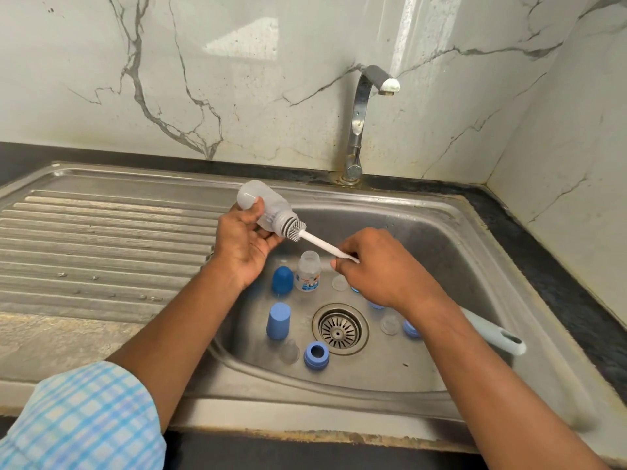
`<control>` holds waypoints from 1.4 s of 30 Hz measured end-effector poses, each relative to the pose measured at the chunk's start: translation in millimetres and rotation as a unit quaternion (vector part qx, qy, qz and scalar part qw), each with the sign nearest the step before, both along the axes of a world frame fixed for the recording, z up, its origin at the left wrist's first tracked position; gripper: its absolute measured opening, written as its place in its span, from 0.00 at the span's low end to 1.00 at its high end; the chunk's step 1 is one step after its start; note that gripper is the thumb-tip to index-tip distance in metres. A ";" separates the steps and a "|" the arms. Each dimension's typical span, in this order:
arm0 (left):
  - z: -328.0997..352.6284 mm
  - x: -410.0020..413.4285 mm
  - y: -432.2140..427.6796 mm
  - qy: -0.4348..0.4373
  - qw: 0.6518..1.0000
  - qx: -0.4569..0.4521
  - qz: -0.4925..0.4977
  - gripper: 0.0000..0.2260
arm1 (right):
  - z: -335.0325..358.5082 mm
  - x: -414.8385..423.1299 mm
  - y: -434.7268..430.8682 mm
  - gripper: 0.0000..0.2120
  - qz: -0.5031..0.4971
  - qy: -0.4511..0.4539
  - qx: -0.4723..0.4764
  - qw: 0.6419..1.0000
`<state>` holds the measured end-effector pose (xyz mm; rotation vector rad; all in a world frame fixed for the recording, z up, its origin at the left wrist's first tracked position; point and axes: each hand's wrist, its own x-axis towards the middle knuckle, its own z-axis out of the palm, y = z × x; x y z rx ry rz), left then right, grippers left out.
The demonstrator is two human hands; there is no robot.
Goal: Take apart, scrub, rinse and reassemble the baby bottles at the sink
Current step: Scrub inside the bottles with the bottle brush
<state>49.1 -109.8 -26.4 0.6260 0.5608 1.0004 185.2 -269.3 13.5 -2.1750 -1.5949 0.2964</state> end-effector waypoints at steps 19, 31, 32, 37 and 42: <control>0.6 5.6 -8.3 0.042 0.999 0.029 -0.007 0.21 | 5.1 2.0 -12.4 0.10 -0.083 -0.154 0.137 0.975; 2.6 3.2 -19.8 -0.043 0.998 0.008 -0.037 0.18 | 6.4 1.3 -13.9 0.07 -0.052 -0.147 0.134 0.979; 2.9 3.4 -20.9 -0.047 0.998 0.008 -0.038 0.19 | 6.0 1.2 -13.5 0.07 -0.051 -0.143 0.133 0.979; 3.5 4.2 -24.9 -0.066 0.997 0.013 -0.047 0.25 | 5.9 0.5 -12.4 0.07 -0.046 -0.126 0.112 0.985; 5.1 9.4 -35.8 -0.073 0.993 0.046 -0.080 0.24 | 2.1 -2.5 -9.0 0.08 -0.045 -0.092 0.088 0.991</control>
